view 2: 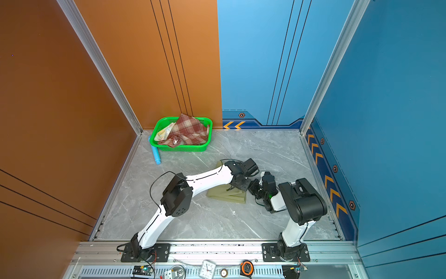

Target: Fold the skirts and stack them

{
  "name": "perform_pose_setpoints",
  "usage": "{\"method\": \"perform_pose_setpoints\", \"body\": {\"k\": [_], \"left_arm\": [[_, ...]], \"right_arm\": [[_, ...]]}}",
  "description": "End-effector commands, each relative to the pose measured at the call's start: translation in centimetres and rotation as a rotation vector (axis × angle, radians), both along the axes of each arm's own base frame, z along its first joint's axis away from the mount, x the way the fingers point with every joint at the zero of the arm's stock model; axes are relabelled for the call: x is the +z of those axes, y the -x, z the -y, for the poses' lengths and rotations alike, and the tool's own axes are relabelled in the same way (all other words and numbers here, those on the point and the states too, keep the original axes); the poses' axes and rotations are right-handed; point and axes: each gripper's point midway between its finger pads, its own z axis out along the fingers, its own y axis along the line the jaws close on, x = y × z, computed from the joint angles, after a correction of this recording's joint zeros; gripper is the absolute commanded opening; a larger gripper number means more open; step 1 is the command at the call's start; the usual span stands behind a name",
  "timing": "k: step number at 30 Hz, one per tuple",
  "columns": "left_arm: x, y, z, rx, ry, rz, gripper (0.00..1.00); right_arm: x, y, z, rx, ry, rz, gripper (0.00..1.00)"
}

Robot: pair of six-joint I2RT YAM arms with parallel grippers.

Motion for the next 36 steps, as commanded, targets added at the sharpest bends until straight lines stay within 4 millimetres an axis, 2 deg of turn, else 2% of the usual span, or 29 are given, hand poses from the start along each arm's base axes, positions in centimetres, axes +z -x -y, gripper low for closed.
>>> {"method": "perform_pose_setpoints", "body": {"k": [1,6,9,11,15,18,25,30,36], "left_arm": [[2.8,0.3,1.3,0.0,0.054,0.027,0.0],[2.4,0.4,2.2,-0.001,0.071,0.012,0.0],[1.5,0.4,2.0,0.003,0.06,-0.001,0.0],[0.8,0.5,1.7,0.009,0.045,-0.01,0.0],[0.1,0.3,1.2,0.021,0.03,-0.017,0.0],[0.1,0.1,1.2,0.022,0.03,-0.013,0.0],[0.3,-0.5,1.4,0.028,0.044,-0.009,0.0],[0.4,-1.1,1.5,0.037,0.063,-0.011,0.0],[0.1,-1.1,2.0,0.04,0.088,-0.029,0.01]], "right_arm": [[-5.8,4.3,1.3,-0.025,0.073,-0.247,0.03],[-6.0,4.3,1.2,-0.025,0.066,-0.245,0.03],[-6.0,4.5,1.3,-0.027,0.067,-0.246,0.04],[-6.0,4.5,1.4,-0.028,0.066,-0.247,0.08],[-6.0,4.8,1.8,-0.037,0.062,-0.248,0.24],[-5.8,5.0,2.2,-0.041,0.056,-0.247,0.29],[-6.3,7.6,4.0,-0.045,0.09,-0.279,0.35],[-6.4,9.5,4.3,-0.014,0.095,-0.297,0.39],[-5.7,10.8,4.4,0.011,0.127,-0.303,0.44]]}}
